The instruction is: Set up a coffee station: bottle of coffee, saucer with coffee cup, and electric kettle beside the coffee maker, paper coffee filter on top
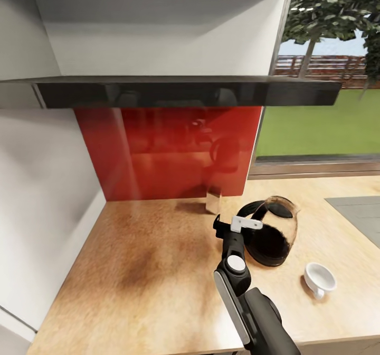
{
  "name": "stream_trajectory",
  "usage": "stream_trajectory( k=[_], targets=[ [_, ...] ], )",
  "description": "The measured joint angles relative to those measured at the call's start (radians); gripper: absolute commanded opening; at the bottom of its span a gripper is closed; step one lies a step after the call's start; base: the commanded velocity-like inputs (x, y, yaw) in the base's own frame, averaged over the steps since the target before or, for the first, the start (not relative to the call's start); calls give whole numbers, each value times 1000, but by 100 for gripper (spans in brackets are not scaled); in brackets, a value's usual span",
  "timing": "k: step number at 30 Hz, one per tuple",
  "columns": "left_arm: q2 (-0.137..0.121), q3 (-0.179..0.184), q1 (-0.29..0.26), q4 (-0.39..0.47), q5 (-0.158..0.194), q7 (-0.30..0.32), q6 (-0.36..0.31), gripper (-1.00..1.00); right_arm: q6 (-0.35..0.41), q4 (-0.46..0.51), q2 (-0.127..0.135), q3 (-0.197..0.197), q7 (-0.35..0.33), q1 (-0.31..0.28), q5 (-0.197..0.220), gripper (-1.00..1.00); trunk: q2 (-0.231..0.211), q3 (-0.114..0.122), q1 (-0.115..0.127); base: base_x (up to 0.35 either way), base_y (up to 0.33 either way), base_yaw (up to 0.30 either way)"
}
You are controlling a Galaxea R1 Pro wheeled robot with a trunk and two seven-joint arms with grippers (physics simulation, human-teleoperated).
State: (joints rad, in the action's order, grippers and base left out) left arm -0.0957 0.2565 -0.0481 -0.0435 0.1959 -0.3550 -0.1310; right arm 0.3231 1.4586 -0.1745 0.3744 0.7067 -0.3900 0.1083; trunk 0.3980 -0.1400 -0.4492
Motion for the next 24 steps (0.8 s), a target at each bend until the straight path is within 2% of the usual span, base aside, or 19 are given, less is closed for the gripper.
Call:
stream_trajectory(
  k=[24],
  targets=[
    [0, 0, 0, 1, 1, -1, 0, 100, 0, 0, 0, -1, 0, 0, 0, 100, 0, 0, 0, 34, 5, 0]
  ],
)
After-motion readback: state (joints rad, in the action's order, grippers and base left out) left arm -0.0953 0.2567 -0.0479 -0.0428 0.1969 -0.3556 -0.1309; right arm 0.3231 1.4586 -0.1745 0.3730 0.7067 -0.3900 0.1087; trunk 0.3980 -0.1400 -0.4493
